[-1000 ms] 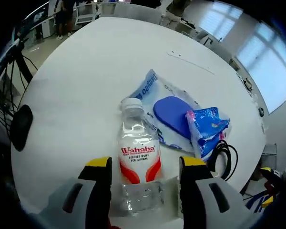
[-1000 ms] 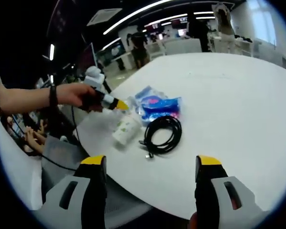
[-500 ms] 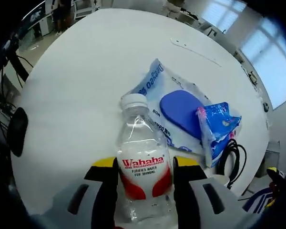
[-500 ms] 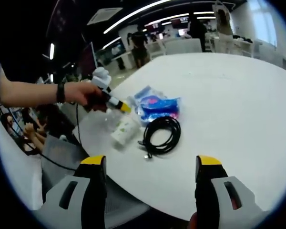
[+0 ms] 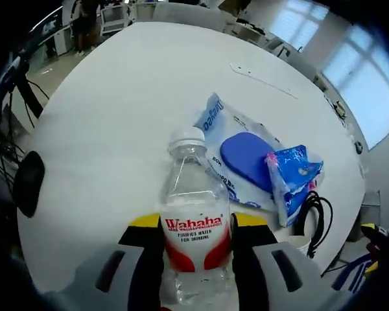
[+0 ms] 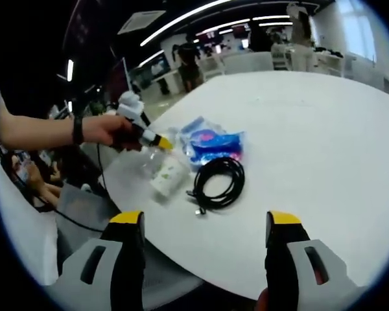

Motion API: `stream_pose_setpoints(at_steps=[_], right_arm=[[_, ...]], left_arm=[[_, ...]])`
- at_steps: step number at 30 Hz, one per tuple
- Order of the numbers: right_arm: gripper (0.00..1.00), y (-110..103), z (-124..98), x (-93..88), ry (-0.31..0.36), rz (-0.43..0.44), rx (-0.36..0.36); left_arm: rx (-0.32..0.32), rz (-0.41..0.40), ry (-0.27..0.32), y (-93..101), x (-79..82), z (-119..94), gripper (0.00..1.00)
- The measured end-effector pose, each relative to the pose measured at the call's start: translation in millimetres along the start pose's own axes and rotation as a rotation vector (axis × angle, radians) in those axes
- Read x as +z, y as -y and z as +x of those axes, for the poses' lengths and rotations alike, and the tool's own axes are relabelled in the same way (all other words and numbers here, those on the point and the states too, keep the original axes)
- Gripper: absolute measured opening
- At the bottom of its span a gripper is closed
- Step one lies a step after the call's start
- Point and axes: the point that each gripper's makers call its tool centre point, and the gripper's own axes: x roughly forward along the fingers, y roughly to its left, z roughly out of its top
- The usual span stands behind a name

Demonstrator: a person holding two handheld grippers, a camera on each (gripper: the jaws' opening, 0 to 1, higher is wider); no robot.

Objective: Arrange the tabletop items into an orderly group along one side of the table until the central work area is clear of visible clutter.

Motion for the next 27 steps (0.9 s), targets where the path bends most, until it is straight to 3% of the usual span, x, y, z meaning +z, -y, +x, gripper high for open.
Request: stream_pose_setpoints(at_steps=[27], right_arm=[[0.75,-15.3,19.1,7.5,-0.005,-0.023,0.045]], left_arm=[[0.011,0.057,0.171,-11.9,-5.4,-40.7,0.39]])
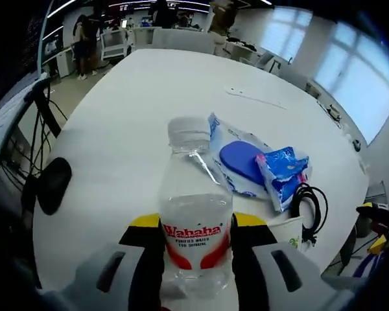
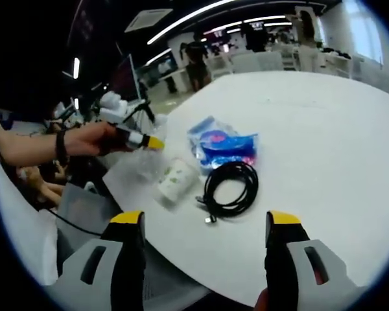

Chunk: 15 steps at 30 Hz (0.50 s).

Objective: Arrange the tabletop items into an orderly group along one side of the table until the central work area is clear of visible clutter.

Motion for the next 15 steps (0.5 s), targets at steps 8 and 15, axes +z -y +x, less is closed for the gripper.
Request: stream_pose_setpoints(at_steps=[8,15], right_arm=[[0.75,-4.5,1.8,-1.2,-0.007,-0.008,0.008],[0.74,-9.7,4.8,-1.8,-0.013,-0.015,0.016]], left_arm=[[0.01,0.028,0.042,-6.1,-5.1,-12.5,0.39],[0.018,0.073,0.074,-5.8,-10.9,-25.6,0.39]])
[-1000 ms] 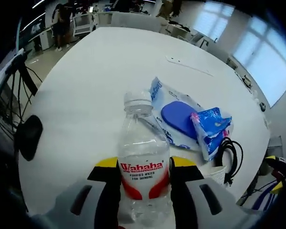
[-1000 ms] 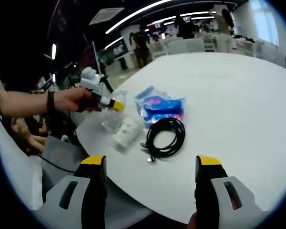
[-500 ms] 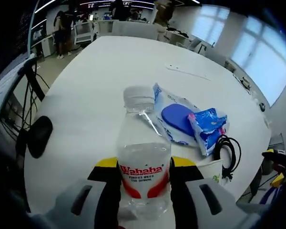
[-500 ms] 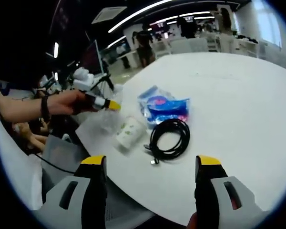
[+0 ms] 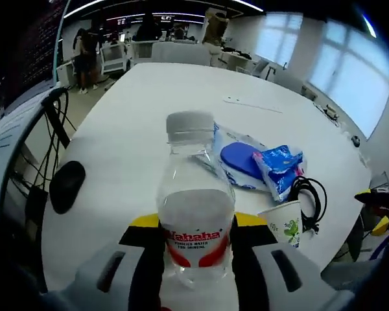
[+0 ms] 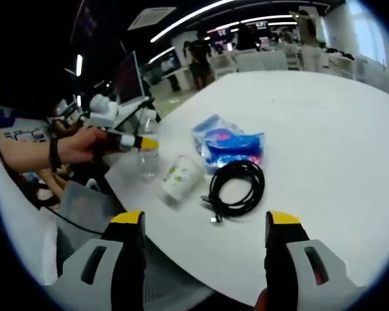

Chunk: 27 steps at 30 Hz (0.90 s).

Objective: Arrange the tabletop items into an orderly group along one side of the table until the central work area is clear of visible clutter.

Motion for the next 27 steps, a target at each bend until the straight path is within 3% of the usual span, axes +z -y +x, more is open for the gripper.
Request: stream_pose_setpoints(at_steps=[8,11,18,23,27], right_arm=[[0.74,-6.5,2.5,-2.2,-0.004,-0.004,0.011],[0.74,-8.0,3.0,-2.0,-0.008,-0.008,0.013],[0.74,-8.1,2.7,0.5,-0.008,-0.015,0.011],[0.74,-8.6,3.5,1.7,-0.003,-0.012,0.009],[0.74,-11.4,5.4,-1.2,-0.012,-0.014,0.015]], left_arm=[[0.006,0.034,0.05,-2.9,-5.7,-9.7,0.39],[0.024,0.101,0.088,-6.5,-7.0,-15.3,0.39],[0.046,0.155,0.099,-9.8,-16.8,-22.4,0.39],[0.073,0.147,0.091,-15.7,-29.5,-27.0,0.39],[0.079,0.148,0.103,-14.7,-30.0,-30.7,0.39]])
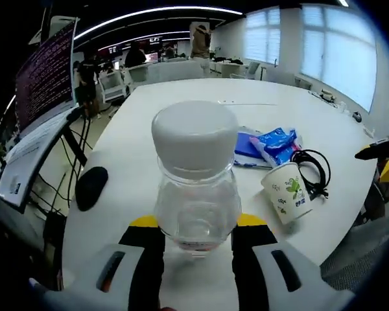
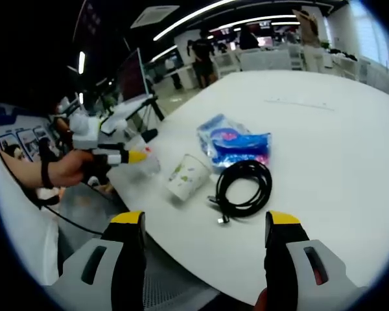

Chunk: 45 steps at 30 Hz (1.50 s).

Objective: Arrange the tabletop items into an orderly group along one side of the table until the central work area is clear of visible clutter.

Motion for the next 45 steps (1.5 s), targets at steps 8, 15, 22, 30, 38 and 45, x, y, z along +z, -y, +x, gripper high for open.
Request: stream_pose_setpoints(at_steps=[8,15,22,30,38,45], right_arm=[[0.74,-3.7,1.7,-3.6,-0.013,-0.004,0.011],[0.74,-2.0,-0.9,-3.0,-0.015,-0.008,0.007],[0.74,1.0,-5.0,-4.2,-0.017,-0.001,-0.005],[0.74,4.5,-9.1,-2.6,-0.022,0.001,-0.021],[0.74,9.9,-14.8,1.9,-0.022,-0.004,-0.039],[0.74,12.5,-20.2,1.8,-0.02,0.009,-0.056]], left_arm=[[0.018,-0.009,0.004,-1.0,-1.1,1.2,0.39],[0.006,-0.024,0.0,-0.4,-2.0,3.1,0.4],[0.01,-0.04,0.02,-1.0,0.6,7.6,0.4],[0.05,-0.059,0.042,-12.1,12.7,18.7,0.38],[0.082,-0.104,0.06,-27.3,33.8,40.1,0.38],[0.097,-0.122,0.078,-38.0,53.4,58.9,0.39]])
